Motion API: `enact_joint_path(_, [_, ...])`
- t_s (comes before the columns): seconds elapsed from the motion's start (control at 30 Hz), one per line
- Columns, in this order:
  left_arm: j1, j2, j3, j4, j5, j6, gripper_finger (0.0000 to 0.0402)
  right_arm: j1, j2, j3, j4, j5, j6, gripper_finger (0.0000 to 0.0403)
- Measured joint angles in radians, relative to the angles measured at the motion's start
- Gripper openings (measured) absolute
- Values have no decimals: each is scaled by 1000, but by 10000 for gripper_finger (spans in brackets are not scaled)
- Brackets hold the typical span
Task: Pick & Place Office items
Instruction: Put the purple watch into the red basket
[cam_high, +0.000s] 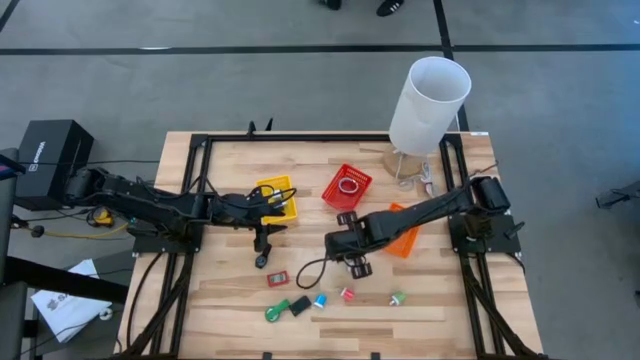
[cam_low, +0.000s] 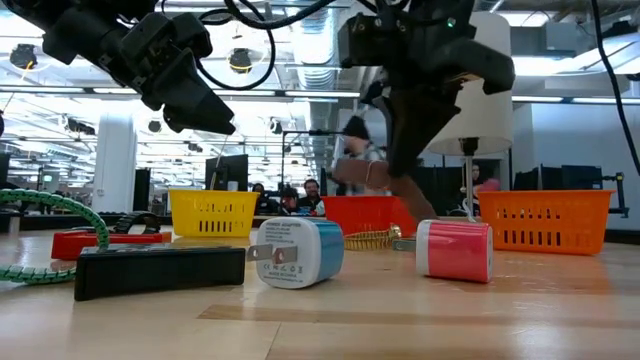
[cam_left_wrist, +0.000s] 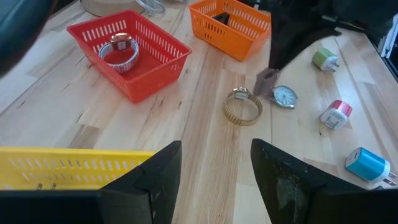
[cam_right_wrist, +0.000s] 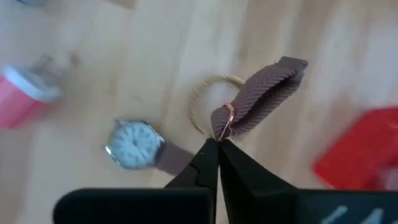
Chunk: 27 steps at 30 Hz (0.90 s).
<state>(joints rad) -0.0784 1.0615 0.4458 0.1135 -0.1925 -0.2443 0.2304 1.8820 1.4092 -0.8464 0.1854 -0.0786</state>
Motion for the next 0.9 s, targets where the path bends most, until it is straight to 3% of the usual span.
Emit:
enact_joint_path(0.37, [0, 0, 0, 0, 0, 0, 186, -55, -14, 169, -353, 201, -11, 0])
enact_joint_path(0.53, [0, 0, 0, 1, 0, 0, 186, -77, -79, 253, -462, 238, -21, 0])
enact_joint_path(0.77, [0, 0, 1, 10, 0, 0, 186, -157, -235, 251, -345, 313, -73, 0])
enact_joint_path(0.9, [0, 0, 1, 12, 0, 0, 186, -255, -275, 178, -148, 304, -163, 0])
